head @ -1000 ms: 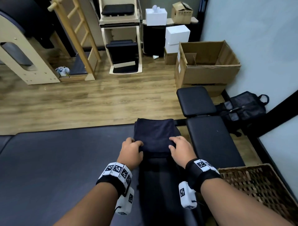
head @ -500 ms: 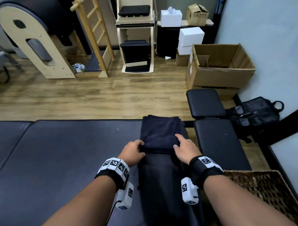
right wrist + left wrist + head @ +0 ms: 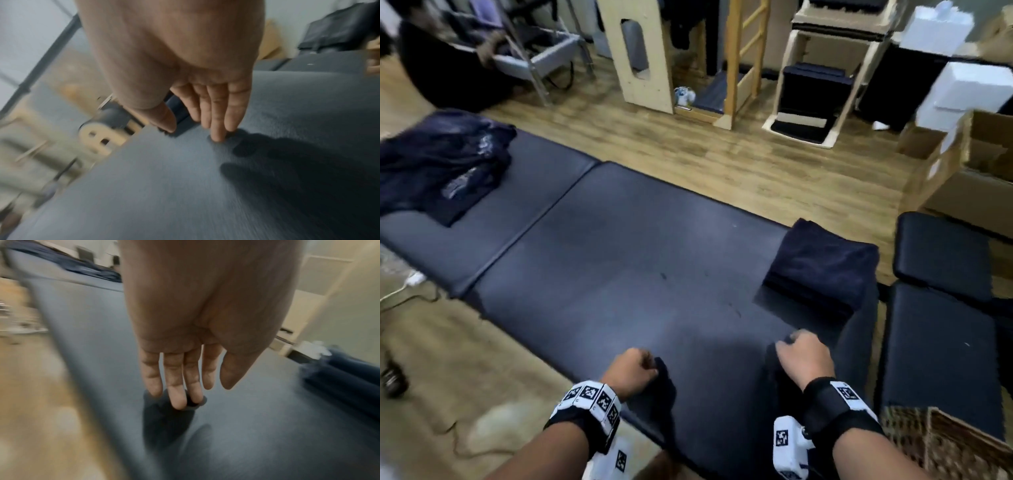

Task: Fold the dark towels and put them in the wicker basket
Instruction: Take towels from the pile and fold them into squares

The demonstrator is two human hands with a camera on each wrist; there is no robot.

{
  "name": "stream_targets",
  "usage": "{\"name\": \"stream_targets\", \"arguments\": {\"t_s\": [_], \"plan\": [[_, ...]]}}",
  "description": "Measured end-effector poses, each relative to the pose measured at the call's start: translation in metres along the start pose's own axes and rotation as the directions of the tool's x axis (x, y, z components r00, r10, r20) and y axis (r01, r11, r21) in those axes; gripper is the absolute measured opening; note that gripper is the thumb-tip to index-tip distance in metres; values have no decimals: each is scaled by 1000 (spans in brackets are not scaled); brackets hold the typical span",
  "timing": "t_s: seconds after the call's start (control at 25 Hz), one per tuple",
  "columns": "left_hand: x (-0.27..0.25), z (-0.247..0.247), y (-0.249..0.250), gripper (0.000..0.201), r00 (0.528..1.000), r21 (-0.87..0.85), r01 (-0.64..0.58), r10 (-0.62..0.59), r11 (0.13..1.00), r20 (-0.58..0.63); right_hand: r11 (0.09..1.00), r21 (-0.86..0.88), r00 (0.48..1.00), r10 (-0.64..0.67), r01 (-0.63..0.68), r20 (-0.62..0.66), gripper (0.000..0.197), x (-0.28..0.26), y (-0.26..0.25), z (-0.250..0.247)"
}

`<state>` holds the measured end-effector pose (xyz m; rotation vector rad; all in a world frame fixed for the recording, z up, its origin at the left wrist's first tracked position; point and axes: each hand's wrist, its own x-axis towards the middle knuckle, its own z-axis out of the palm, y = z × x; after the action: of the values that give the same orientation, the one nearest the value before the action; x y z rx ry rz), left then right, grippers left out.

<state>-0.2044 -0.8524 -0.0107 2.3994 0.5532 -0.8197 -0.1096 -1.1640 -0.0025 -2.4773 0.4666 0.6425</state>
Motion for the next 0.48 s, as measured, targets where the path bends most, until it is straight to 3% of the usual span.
{"name": "stream_targets", "arguments": {"t_s": [0.12, 0.2, 0.24, 0.36, 0.48], "plan": [[-34, 7, -72, 16, 991, -114, 133, -135, 985, -15, 949, -177, 946, -215, 261, 244, 20, -27, -28, 47], [-59, 10, -119, 2, 976, -182, 205, -216, 962, -39, 847, -284, 852, -310, 449, 421, 21, -47, -52, 80], [-70, 12, -143, 9, 969, -219, 228, -244, 949, -49, 787, -327, 810, -338, 523, 479, 22, -57, -65, 94], [-106, 20, -214, 16, 945, -323, 292, -323, 900, -47, 663, -385, 728, -370, 642, 577, 22, -90, -104, 133], [-140, 32, -290, 7, 912, -465, 360, -410, 808, -6, 598, -416, 698, -377, 685, 608, 22, -118, -136, 171]]}}
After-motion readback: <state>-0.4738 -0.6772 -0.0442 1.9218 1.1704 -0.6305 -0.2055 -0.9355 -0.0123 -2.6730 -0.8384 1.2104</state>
